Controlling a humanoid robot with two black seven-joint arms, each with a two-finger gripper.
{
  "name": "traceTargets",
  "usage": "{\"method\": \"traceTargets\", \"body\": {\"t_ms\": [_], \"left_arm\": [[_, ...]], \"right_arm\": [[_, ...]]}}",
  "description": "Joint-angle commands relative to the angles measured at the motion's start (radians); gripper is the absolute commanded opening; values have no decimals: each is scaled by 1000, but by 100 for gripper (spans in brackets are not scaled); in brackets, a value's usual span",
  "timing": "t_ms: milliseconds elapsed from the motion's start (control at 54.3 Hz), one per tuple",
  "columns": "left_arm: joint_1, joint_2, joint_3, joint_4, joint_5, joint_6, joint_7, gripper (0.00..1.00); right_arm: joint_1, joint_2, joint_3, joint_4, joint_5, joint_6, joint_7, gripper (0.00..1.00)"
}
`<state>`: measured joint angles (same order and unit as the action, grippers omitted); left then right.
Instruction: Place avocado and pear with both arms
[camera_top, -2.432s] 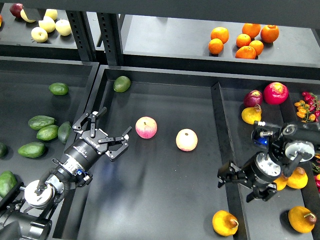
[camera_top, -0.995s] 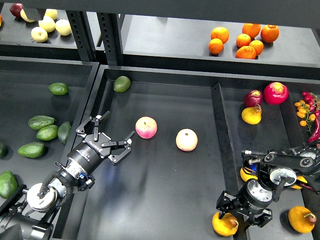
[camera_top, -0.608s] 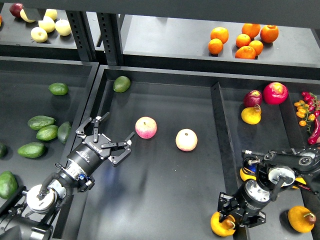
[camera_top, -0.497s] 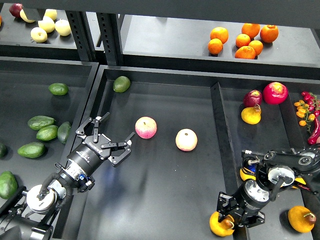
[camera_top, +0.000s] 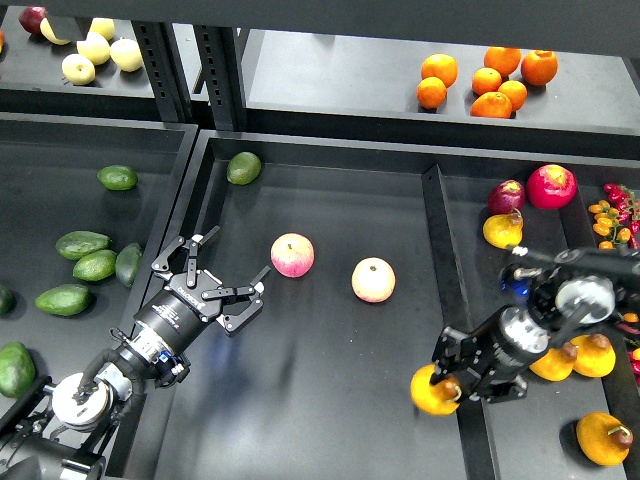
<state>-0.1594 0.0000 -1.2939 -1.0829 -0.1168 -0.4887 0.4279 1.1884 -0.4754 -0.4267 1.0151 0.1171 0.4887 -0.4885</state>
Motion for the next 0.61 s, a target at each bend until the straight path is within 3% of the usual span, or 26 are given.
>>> {"method": "traceTargets", "body": {"t_ms": [0,313,590], "left_arm": [[0,0,7,-3,0,0,0,99],[0,0,21,-3,2,0,0,99],[-2,0,25,-3,8,0,0,99]], "right_arm": [[2,-106,-7,28,1,0,0,21],[-48,-279,-20,28,-36,0,0,21],[-191,-296,0,13,-134,0,0,22]]}}
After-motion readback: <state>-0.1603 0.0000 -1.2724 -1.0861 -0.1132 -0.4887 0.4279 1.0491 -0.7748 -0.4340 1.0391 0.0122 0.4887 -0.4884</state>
